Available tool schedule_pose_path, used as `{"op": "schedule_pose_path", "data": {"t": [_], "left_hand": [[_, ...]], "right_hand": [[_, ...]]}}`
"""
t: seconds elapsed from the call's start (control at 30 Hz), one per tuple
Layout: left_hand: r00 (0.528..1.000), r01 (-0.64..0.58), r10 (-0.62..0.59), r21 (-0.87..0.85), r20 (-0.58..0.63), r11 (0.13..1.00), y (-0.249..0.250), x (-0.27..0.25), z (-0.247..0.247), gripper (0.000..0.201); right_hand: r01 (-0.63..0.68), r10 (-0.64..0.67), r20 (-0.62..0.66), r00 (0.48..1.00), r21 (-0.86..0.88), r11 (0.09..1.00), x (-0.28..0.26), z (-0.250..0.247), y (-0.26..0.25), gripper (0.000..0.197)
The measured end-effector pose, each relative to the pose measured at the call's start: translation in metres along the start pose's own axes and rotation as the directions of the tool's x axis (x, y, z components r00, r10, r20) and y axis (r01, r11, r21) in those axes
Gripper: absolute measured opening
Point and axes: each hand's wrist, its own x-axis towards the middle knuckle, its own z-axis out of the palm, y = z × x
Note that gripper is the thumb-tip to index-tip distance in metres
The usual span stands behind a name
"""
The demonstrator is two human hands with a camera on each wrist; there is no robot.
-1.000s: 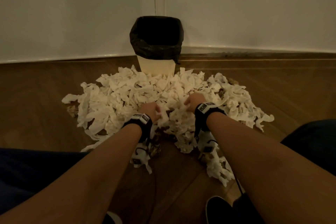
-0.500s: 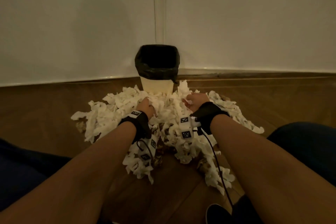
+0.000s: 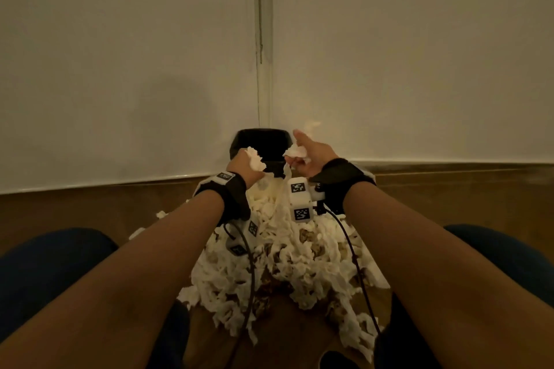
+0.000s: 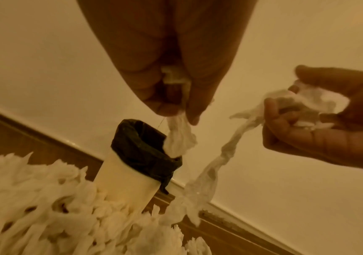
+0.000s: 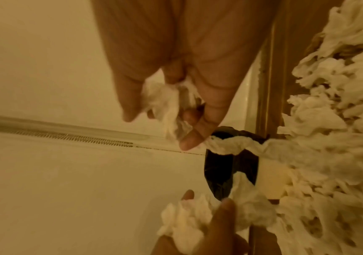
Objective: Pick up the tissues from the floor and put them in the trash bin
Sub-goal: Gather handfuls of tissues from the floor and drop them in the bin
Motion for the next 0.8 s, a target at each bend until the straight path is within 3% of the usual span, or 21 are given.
{"op": "schedule_pose_path", "data": {"t": [0.1,0.2,0.3,0.43,0.57,0.67,0.8], "left_hand": [[0.994,-0.002,-0.001,-0.027,-0.109,1.000,0.009,-0.003,-0.012,0.035],[0.996,0.005,-0.006,-0.011,-0.092,1.000,0.020,-0.001,-0.023,0.033],[0.998,-0.003,0.007,0.076,-0.060,0.997,0.033,0.006,-0.030,0.029],[0.998,-0.021,0.024,0.050,-0.057,0.999,0.033,0.016,-0.027,0.029],[0.986,0.007,-0.022,-0.092,-0.163,0.996,0.016,0.025,-0.019,0.041],[0.991,0.073,-0.103,-0.301,-0.082,0.951,0.007,0.041,-0.016,0.057],[0.975,0.163,-0.219,-0.519,-0.047,0.839,0.007,0.056,-0.021,0.037]], "right_hand": [[0.054,-0.054,0.014,0.998,0.013,0.998,-0.001,0.005,-0.012,0.006],[0.040,-0.038,0.090,0.995,-0.016,0.999,-0.007,0.011,-0.022,0.003],[0.059,-0.055,0.132,0.990,-0.024,0.998,-0.009,0.014,-0.027,0.012],[0.089,-0.077,0.148,0.986,-0.076,0.993,-0.005,0.014,-0.029,0.021],[0.101,-0.084,0.080,0.993,-0.243,0.965,0.005,0.019,-0.026,0.031],[0.042,-0.028,0.063,0.998,-0.235,0.971,0.017,0.022,-0.019,0.027],[-0.013,0.016,0.011,1.000,-0.213,0.977,0.032,0.028,-0.012,0.022]]}}
